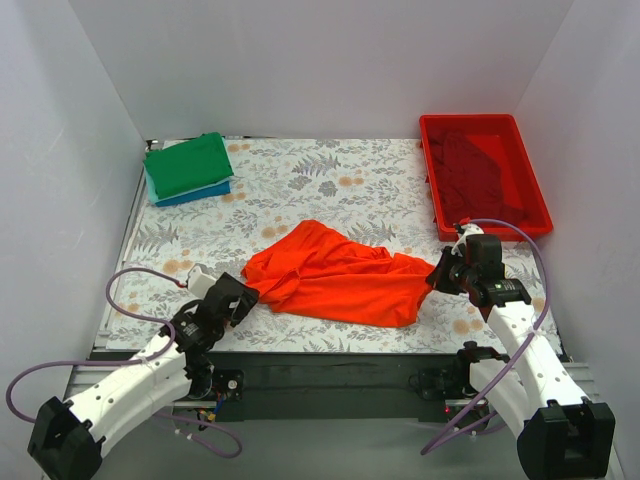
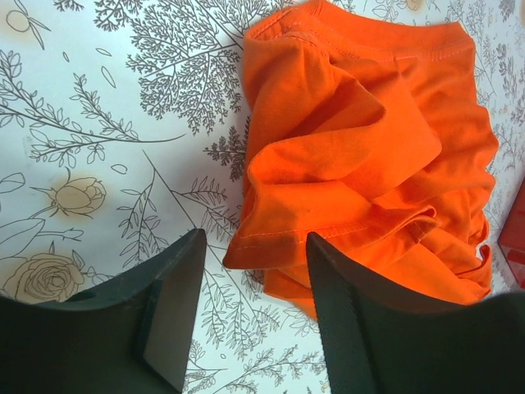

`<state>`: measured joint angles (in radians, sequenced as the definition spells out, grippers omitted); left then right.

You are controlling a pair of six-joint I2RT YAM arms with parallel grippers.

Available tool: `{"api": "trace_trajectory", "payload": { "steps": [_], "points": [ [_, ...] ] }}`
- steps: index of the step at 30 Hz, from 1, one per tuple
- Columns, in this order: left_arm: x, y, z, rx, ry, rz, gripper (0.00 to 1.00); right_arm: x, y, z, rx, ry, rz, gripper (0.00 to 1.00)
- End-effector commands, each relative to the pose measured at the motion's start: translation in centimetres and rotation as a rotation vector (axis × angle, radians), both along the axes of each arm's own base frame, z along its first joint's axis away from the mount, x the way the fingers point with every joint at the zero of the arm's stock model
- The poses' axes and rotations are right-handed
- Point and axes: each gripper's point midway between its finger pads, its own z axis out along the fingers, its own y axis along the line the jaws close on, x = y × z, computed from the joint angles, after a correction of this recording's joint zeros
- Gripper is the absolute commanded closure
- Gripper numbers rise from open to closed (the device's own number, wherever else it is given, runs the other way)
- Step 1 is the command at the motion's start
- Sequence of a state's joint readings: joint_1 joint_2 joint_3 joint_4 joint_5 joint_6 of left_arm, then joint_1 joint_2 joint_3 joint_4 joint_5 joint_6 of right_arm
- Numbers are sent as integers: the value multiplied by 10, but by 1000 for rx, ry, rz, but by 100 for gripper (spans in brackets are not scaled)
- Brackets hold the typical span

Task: Fold and stack the t-shirts
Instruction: Flatten the tshirt out

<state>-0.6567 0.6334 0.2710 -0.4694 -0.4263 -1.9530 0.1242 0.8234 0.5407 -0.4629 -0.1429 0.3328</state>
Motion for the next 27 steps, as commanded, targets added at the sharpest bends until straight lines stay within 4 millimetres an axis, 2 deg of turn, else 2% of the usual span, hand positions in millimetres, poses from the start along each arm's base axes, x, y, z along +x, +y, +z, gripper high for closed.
{"api": "trace_trajectory", "payload": {
  "steps": [1, 3, 8, 11, 16, 19, 21, 24, 25, 26, 27],
  "points": [
    [9, -3, 4, -15, -35, 5, 53, 5, 2, 9, 12, -43, 16, 99],
    [9, -2, 2, -8, -29, 6, 57, 5, 2, 8, 12, -38, 13, 99],
    [10, 0, 2, 6, -21, 16, 79, 4, 2, 7, 14, -35, 18, 99],
    [9, 1, 2, 8, -14, 18, 86, 4, 2, 6, 16, -32, 19, 99],
    [6, 4, 3, 17, 3, 24, 89, 4, 3, 4, 18, -28, 23, 99],
    [6, 6, 9, 20, -1, 30, 100, 4, 2, 4, 16, -27, 21, 99],
    [6, 8, 12, 37, -1, 25, 100, 6, 2, 6, 12, -32, 21, 99],
    [14, 3, 28, 65, -40, -30, 100, 14, 0, 15, -2, -49, 23, 99],
    [20, -1, 41, 60, -67, -46, 100, 18, -1, 19, -6, -56, 21, 99],
    [29, -4, 48, 67, -76, -61, 100, 27, -1, 33, -7, -88, 22, 99],
    [36, -2, 51, 85, -68, -91, 100, 32, -2, 34, -6, -80, 18, 99]
  ]
}}
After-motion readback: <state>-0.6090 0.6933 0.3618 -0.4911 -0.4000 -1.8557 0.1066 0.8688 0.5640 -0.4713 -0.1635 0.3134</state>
